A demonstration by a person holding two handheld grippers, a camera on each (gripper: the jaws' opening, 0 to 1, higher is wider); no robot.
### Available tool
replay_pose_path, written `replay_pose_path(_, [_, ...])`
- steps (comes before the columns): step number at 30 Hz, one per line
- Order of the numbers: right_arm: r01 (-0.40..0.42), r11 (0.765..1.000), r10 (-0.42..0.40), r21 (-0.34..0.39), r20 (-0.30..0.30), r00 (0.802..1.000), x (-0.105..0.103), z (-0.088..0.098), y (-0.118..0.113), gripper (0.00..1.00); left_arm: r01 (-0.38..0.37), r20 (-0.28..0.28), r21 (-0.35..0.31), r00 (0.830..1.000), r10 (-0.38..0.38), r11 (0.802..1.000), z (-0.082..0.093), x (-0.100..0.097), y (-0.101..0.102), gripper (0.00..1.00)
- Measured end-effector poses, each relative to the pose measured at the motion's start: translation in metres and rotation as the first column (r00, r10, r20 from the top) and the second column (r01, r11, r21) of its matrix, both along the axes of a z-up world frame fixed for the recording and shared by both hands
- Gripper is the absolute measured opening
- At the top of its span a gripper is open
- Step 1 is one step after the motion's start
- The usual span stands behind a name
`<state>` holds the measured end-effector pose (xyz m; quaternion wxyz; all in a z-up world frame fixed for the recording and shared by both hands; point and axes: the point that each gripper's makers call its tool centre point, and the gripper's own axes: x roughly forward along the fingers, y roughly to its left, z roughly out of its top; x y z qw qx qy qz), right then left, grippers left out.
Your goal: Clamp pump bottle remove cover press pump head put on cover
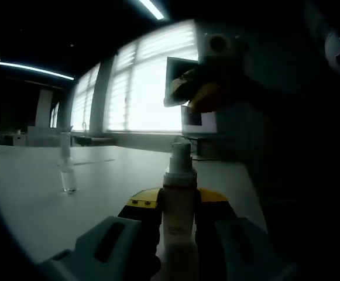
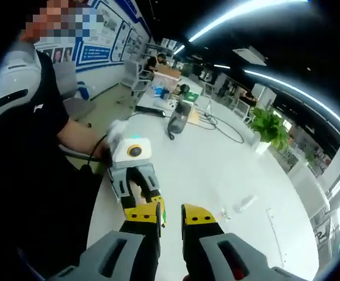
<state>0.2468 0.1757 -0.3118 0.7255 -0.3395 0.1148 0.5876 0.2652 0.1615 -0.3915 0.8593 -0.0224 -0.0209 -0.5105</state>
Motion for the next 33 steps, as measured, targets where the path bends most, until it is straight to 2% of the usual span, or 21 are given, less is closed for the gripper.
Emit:
replay_pose_path(4, [-0.045,0.997,0.046,-0.068,0.001,0.999,-0.002,-0.004,0.003,0.09,0.000,-0.001,-0.001,1.000,0.000,1.000,0.000,0.000,0.000,0.13])
replay_pose_path(9, [-0.098,0.977,0.100,-0.187,-0.002,0.995,0.003,-0.009,0.003,0.09,0.002,-0.001,0.000,1.000,-0.002,1.000,0.000,-0.001,0.000,0.13])
replay_pose_path(14, [-0.138,0.961,0.136,-0.242,-0.024,0.990,0.005,-0.009,0.008,0.09,0.002,0.001,0.001,1.000,-0.002,1.000,0.000,-0.001,0.000,0.13])
replay_pose_path(16, [-0.170,0.941,0.168,-0.293,-0.031,0.985,0.005,-0.013,0.006,0.09,0.003,0.001,0.001,1.000,-0.003,1.000,0.000,-0.001,0.000,0.13])
replay_pose_path(18, [-0.171,0.932,0.165,-0.321,-0.046,0.985,0.009,-0.016,0.004,0.09,0.003,0.001,0.001,1.000,-0.003,1.000,0.000,-0.001,0.000,0.13])
replay_pose_path(23, [-0.204,0.912,0.185,-0.356,-0.087,0.979,0.011,-0.018,0.003,0.09,0.002,0.001,0.001,1.000,-0.002,1.000,0.000,-0.001,0.000,0.13])
replay_pose_path(26, [-0.257,0.880,0.233,-0.400,-0.108,0.967,0.004,-0.020,0.007,0.08,0.002,0.001,0.001,1.000,-0.002,1.000,0.000,-0.001,0.000,0.13])
replay_pose_path(27, [-0.278,0.860,0.257,-0.428,-0.107,0.960,0.003,-0.021,0.005,0.08,0.002,0.001,0.001,1.000,-0.002,1.000,0.000,-0.001,0.000,0.13])
replay_pose_path(33, [-0.317,0.809,0.294,-0.494,-0.127,0.947,0.002,-0.025,0.005,0.05,0.004,-0.001,0.000,1.000,-0.004,1.000,-0.001,-0.001,0.000,0.13])
